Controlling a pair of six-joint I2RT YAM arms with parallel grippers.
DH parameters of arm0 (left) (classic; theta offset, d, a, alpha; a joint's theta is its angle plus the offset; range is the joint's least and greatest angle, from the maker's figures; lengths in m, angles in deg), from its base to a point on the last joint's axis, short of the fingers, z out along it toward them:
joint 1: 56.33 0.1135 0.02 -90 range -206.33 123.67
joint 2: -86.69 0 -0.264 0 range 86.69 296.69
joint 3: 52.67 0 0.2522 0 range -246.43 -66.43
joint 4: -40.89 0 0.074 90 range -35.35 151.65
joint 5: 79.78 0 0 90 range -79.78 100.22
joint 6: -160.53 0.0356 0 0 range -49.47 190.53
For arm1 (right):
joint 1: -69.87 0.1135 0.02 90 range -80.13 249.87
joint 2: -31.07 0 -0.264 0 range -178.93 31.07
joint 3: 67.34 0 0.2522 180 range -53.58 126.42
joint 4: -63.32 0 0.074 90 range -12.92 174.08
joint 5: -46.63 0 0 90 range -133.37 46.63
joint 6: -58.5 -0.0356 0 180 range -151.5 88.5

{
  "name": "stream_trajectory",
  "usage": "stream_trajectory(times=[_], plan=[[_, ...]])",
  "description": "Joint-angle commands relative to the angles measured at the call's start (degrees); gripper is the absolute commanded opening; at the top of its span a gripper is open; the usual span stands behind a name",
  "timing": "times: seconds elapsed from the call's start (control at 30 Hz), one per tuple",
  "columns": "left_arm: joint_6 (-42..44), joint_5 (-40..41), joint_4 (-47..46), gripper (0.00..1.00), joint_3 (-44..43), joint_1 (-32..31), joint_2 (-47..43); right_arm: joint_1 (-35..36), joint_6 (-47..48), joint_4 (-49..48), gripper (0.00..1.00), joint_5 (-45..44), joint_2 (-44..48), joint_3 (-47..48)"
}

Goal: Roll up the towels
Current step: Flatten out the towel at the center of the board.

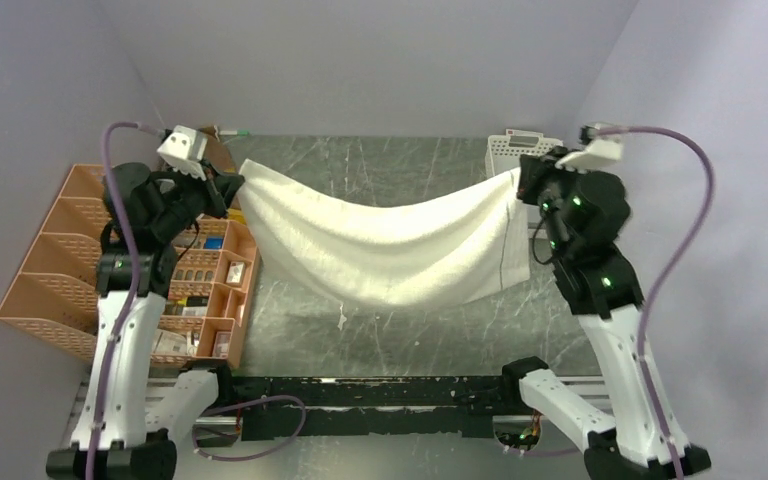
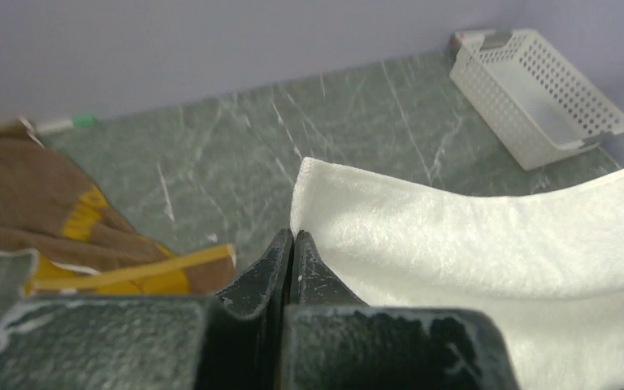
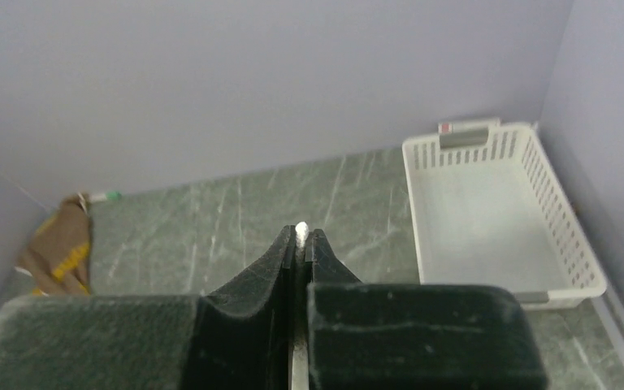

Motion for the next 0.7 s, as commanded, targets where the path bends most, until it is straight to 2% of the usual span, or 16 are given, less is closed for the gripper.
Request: stream_trajectory(times=[0.0, 0.17, 0.27, 0.4, 0.5, 0.53, 0.6, 0.67], plan=[[-2.56, -1.83, -2.79, 0.07, 4.79, 0.35, 6.07, -0.16, -2.57, -1.71, 0.00, 1.16, -8.27, -4.50], [-5.73, 1.45, -14.01, 0.07, 8.99, 0.35, 16.76, -0.76, -3.25, -10.07, 0.00, 2.19, -22.73, -5.30], [-6.23, 1.54, -20.44, 0.07, 8.90, 0.34, 26.98, -2.94, -5.13, -14.97, 0.00, 4.57, -34.55, -3.55], [-7.29, 1.84, -24.93, 0.07, 1.43, 0.21, 42.96, -5.53, -7.15, -18.28, 0.00, 9.31, -53.25, 5.75], [-6.17, 2.48, -24.90, 0.07, -10.93, 0.25, 55.34, -6.58, -5.89, -15.89, 0.00, 11.00, -66.17, 19.15], [-5.43, 2.12, -24.32, 0.08, -15.63, 0.30, 60.87, -6.96, -4.97, -15.02, 0.12, 11.65, -71.32, 25.89], [-3.23, 2.74, -21.40, 0.19, -25.04, 0.35, 67.66, -7.57, -2.83, -13.07, 0.36, 11.43, -78.73, 35.54], [-1.21, 4.35, -18.75, 0.31, -33.50, 0.57, 73.01, -8.34, -0.11, -11.09, 0.55, 11.47, -84.37, 43.74]])
